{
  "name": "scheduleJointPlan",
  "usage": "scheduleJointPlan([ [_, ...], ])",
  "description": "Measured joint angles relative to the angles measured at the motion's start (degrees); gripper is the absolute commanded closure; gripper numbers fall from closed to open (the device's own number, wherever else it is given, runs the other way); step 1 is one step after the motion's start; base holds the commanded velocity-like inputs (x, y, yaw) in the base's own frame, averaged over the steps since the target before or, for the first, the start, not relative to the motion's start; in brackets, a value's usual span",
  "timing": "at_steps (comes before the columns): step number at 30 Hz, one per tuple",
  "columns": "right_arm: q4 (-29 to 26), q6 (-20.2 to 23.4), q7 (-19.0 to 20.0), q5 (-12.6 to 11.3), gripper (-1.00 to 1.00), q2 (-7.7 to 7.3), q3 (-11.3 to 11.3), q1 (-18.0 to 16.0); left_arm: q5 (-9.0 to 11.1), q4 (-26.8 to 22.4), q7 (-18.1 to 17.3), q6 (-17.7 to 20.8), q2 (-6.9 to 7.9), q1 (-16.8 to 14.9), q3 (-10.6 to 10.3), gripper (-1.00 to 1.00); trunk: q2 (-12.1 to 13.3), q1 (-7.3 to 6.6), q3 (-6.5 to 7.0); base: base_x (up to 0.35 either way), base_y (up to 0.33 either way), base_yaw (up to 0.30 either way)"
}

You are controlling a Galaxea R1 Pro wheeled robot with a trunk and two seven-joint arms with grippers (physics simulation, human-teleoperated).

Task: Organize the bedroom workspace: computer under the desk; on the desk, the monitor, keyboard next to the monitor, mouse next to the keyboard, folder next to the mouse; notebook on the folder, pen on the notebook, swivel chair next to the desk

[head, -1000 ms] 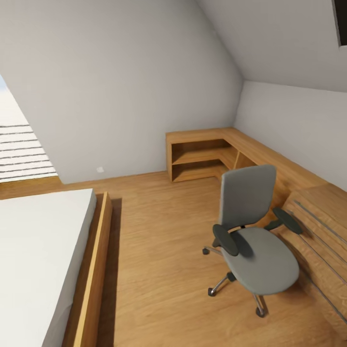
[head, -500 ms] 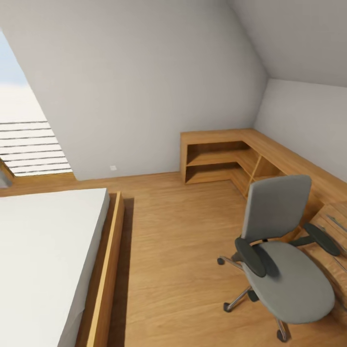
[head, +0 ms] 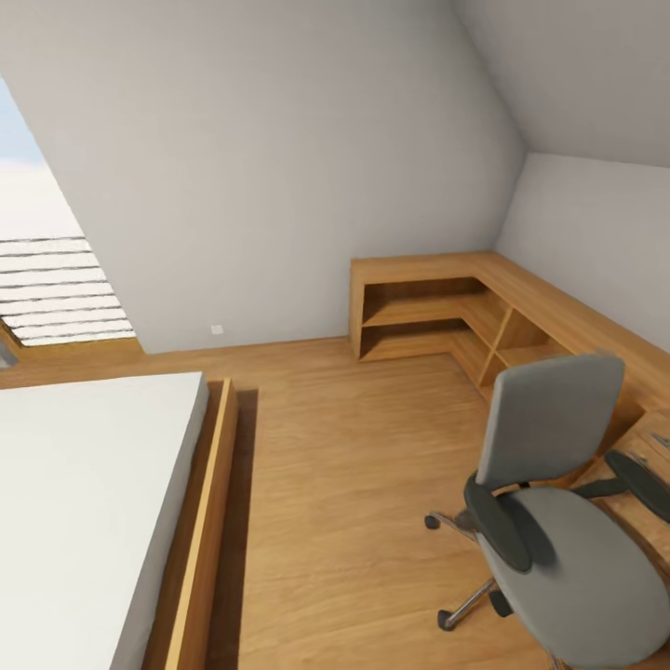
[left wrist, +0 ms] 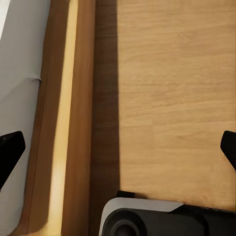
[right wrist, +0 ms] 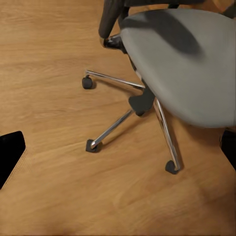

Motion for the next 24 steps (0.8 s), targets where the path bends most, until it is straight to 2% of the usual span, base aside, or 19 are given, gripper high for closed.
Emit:
scheduleJointPlan([
  [15,-0.01,0.00,0.46,-0.08,-1.00,0.15,0.06,0.00,-0.01,0.00,-0.09,0.08,0.00,0.00,-0.03,-1.00,0.00,0.00,0.04,0.323,0.000,0.000],
  [24,0.00,0.00,0.49,-0.09,-1.00,0.25,0.08,0.00,0.00,0.00,-0.04,0.09,0.10,0.00,0.08,-1.00,0.00,0.03,0.70,0.105,0.000,0.000],
])
